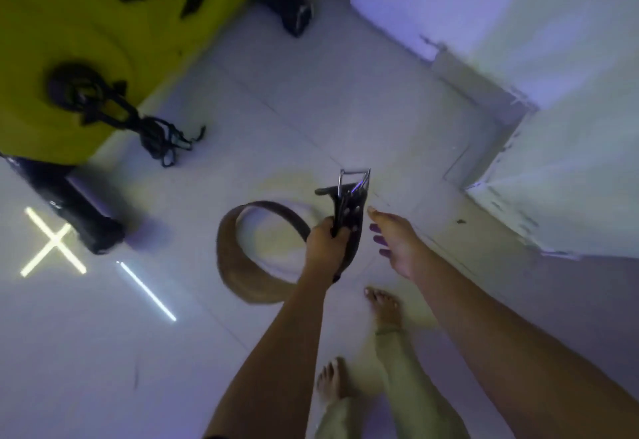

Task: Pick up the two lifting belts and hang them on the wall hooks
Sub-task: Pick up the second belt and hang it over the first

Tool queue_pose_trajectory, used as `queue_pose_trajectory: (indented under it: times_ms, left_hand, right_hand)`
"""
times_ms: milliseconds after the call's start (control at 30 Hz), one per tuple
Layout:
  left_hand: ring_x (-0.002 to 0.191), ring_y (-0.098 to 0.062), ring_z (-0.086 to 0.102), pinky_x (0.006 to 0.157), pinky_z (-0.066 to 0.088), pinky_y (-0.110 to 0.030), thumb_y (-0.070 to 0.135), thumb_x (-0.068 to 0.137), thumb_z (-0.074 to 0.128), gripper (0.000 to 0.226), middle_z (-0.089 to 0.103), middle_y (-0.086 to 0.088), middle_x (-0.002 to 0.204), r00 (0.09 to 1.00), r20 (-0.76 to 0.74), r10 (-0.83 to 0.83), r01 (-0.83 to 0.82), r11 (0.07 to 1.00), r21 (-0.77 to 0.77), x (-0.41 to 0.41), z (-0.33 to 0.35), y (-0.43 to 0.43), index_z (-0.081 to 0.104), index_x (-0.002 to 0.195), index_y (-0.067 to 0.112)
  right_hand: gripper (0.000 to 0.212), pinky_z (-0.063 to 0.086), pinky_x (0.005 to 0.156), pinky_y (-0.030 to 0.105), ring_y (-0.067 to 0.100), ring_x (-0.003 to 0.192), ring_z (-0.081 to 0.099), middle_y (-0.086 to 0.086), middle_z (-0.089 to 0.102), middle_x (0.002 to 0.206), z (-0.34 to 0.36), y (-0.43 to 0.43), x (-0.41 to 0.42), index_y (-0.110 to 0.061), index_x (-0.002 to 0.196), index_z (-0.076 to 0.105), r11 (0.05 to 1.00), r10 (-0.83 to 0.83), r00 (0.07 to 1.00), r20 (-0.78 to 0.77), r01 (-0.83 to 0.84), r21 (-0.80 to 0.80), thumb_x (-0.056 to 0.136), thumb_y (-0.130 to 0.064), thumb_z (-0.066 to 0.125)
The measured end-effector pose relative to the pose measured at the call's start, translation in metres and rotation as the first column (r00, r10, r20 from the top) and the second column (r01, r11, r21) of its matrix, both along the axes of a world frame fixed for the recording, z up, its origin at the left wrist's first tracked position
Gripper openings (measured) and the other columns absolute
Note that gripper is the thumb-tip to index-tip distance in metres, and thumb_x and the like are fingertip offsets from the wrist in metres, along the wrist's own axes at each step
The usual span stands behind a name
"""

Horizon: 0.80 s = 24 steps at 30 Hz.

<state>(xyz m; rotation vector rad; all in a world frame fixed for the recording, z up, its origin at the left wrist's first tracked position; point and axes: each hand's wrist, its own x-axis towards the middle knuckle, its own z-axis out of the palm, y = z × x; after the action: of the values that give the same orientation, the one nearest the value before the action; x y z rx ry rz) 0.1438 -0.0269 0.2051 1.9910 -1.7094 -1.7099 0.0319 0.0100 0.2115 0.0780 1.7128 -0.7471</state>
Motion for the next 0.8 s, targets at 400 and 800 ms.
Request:
queue_pose_trajectory:
  times_ms: [400, 800]
  left_hand:
    - [0.070, -0.007, 0.065, 0.062, 0.053, -0.022, 0.017, 0.097, 0.047, 0.018, 0.063, 0.000, 0.088, 0.793, -0.603, -0.082, 0.082, 0.996, -0.028, -0.011, 0.339, 0.030, 0.054, 0.113, 0.014]
    - [0.071, -0.007, 0.069, 0.063, 0.055, -0.023, 0.021, 0.097, 0.048, 0.014, 0.070, 0.000, 0.088, 0.278, -0.872, -0.403, 0.233, 0.909, -0.346, -0.122, 0.612, 0.122, 0.061, 0.097, 0.017]
  right_hand:
    - [0.014, 0.045, 0.062, 0.024, 0.016, 0.070, 0.056, 0.003, 0.062, 0.082, 0.342, 0.075, 0.000, -0.012, 0.105, 0.060, 0.777, -0.303, 0.951, -0.057, 0.212, -0.593, 0.093, -0.013, 0.052]
    - [0.015, 0.051, 0.068, 0.029, 0.020, 0.072, 0.062, 0.002, 0.067, 0.089, 0.603, 0.184, -0.075, -0.019, 0.103, 0.063, 0.423, -0.645, 0.735, -0.211, 0.112, -0.899, 0.091, -0.025, 0.057]
